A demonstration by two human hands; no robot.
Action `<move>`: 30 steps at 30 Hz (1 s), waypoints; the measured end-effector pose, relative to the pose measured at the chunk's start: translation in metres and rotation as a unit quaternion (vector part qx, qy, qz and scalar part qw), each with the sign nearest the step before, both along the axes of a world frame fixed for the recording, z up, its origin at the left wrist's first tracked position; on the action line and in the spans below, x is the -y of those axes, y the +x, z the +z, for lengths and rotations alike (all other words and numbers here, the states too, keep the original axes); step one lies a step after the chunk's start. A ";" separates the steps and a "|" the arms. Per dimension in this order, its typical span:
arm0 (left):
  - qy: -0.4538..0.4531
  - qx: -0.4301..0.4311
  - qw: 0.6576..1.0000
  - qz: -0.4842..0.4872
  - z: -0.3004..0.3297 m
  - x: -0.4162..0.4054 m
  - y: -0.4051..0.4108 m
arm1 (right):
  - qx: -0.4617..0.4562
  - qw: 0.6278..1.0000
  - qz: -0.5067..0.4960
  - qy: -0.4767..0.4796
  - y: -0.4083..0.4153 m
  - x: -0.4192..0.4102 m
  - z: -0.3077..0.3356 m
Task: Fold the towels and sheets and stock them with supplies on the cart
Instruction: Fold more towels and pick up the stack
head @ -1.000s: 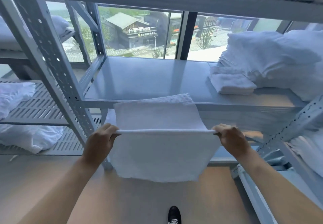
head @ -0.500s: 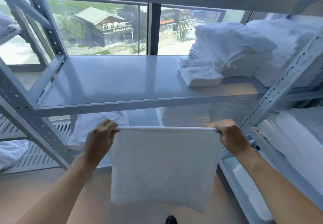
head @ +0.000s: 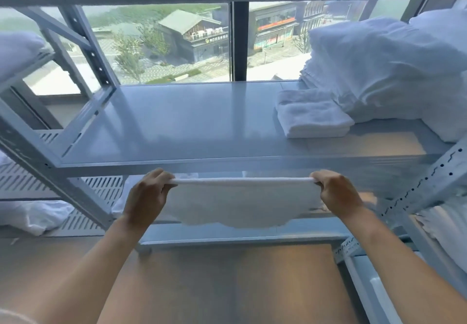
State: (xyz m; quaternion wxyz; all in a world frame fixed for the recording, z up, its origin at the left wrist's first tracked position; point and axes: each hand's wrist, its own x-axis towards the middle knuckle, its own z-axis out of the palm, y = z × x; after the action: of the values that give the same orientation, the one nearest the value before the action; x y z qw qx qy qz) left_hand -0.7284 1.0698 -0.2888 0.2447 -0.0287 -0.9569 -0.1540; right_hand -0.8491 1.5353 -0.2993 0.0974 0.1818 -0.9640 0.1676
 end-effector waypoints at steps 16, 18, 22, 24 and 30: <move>-0.045 -0.039 0.996 0.068 -0.012 0.092 -0.080 | -0.098 0.993 0.055 -0.022 -0.132 0.115 -0.004; -0.039 -0.048 0.996 0.063 -0.018 0.106 -0.103 | -0.104 0.993 0.042 -0.023 -0.149 0.128 -0.006; -0.029 -0.046 0.997 0.056 -0.022 0.137 -0.156 | -0.112 0.994 0.004 -0.016 -0.182 0.157 -0.004; -0.024 -0.041 0.998 0.043 -0.022 0.153 -0.181 | -0.119 0.993 -0.023 -0.007 -0.200 0.174 0.000; -0.018 0.011 0.999 0.027 -0.026 0.199 -0.251 | -0.098 0.992 -0.073 0.012 -0.245 0.217 0.001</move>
State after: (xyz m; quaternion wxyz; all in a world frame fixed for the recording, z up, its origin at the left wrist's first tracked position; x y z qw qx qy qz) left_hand -0.9795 0.8707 -0.3151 0.2381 -0.0056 -0.9625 -0.1301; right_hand -1.0937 1.3181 -0.2980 0.2012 0.1282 -0.9625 0.1294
